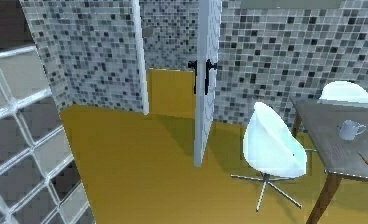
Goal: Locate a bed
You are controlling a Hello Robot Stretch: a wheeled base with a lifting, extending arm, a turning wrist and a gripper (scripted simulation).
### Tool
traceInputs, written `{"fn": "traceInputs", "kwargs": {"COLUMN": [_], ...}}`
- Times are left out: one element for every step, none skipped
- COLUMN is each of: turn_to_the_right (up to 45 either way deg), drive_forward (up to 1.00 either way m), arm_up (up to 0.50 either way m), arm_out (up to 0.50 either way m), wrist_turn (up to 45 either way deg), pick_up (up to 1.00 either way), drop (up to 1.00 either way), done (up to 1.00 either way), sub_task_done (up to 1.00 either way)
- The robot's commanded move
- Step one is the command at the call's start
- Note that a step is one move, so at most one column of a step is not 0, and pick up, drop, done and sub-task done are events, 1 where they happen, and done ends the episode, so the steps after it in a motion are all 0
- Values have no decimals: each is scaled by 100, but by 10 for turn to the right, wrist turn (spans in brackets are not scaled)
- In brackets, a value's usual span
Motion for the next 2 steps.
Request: {"fn": "traceInputs", "kwargs": {"turn_to_the_right": [-60, 450], "drive_forward": [0, 0], "arm_up": [0, 0], "arm_out": [0, 0], "wrist_turn": [0, 0], "pick_up": [0, 0], "drop": [0, 0], "done": [0, 0], "sub_task_done": [0, 0]}}
